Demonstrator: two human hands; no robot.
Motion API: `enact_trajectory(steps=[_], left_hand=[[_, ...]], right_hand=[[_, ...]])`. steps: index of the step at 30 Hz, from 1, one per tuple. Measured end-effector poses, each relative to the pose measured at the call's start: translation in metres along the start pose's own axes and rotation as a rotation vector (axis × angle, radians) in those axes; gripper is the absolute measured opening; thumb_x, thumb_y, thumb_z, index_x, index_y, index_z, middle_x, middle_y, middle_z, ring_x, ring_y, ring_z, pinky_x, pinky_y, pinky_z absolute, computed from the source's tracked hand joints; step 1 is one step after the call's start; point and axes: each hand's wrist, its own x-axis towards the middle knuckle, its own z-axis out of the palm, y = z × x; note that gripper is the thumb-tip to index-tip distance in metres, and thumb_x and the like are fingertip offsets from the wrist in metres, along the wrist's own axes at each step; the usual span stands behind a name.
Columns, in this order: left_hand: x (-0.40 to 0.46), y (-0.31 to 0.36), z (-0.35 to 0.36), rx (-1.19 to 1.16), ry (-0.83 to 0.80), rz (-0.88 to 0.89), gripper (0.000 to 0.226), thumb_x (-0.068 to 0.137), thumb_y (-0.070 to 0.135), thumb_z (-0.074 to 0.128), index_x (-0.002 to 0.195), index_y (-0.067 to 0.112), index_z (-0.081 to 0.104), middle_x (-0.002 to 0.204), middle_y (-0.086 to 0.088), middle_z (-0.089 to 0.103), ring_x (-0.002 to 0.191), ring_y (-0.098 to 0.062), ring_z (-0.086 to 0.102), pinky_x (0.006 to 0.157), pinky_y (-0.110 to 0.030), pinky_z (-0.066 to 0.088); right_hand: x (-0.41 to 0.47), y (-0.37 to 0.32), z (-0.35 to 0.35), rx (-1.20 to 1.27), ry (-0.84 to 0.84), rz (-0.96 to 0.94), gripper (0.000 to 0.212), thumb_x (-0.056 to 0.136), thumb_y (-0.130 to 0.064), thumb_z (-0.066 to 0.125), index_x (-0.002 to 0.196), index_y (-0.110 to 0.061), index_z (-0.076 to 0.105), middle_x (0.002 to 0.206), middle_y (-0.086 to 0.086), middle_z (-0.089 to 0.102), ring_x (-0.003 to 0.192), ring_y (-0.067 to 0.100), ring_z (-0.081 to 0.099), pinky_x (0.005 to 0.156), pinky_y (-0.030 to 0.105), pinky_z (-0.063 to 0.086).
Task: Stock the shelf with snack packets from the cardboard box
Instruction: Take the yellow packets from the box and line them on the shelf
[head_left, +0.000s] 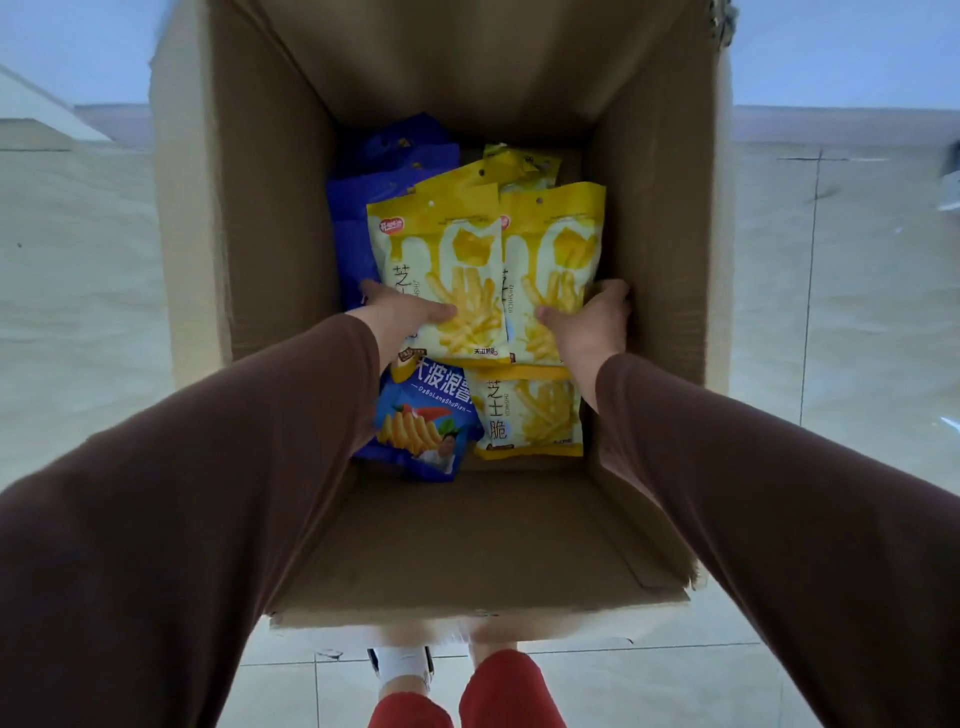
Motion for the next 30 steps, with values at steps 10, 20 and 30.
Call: enact_trajectory(steps=[10, 20, 30], left_hand=[[-0.136, -0.021, -0.056, -0.361, -0.111, 0.258, 0.054, 0.086, 0.030, 0.080, 0.131, 0.017, 0.053, 0.118, 0.004, 0.067, 0.106, -0.015, 0.061, 0.081, -0.026, 0.045], [-0.454, 0.065, -0.091, -0.179, -0.334, 0.621, 0.038, 0.092, 0.024, 0.072, 0.120, 0.030, 0.047, 0.117, 0.007, 0.064, 0.103, -0.010, 0.061, 0.084, -0.030, 0.050], [-0.790, 0.131, 0.010, 0.053, -0.740, 1.022, 0.049, 0.081, 0.028, 0.080, 0.123, 0.027, 0.054, 0.117, -0.004, 0.071, 0.105, -0.024, 0.068, 0.085, -0.050, 0.057]], right_hand=[[-0.125, -0.018, -0.087, 0.185, -0.049, -0.188, 0.037, 0.097, -0.034, 0.061, 0.134, -0.026, 0.056, 0.123, -0.008, 0.067, 0.112, 0.019, 0.064, 0.099, 0.046, 0.053], [-0.340, -0.040, -0.379, 0.484, 0.067, -0.218, 0.055, 0.086, -0.018, 0.080, 0.130, -0.026, 0.048, 0.120, -0.007, 0.067, 0.109, 0.015, 0.067, 0.085, 0.034, 0.057], [-0.559, 0.053, -0.633, 0.771, 0.425, -0.225, 0.048, 0.084, -0.021, 0.083, 0.127, -0.017, 0.062, 0.102, 0.000, 0.077, 0.076, 0.010, 0.074, 0.065, 0.030, 0.062]])
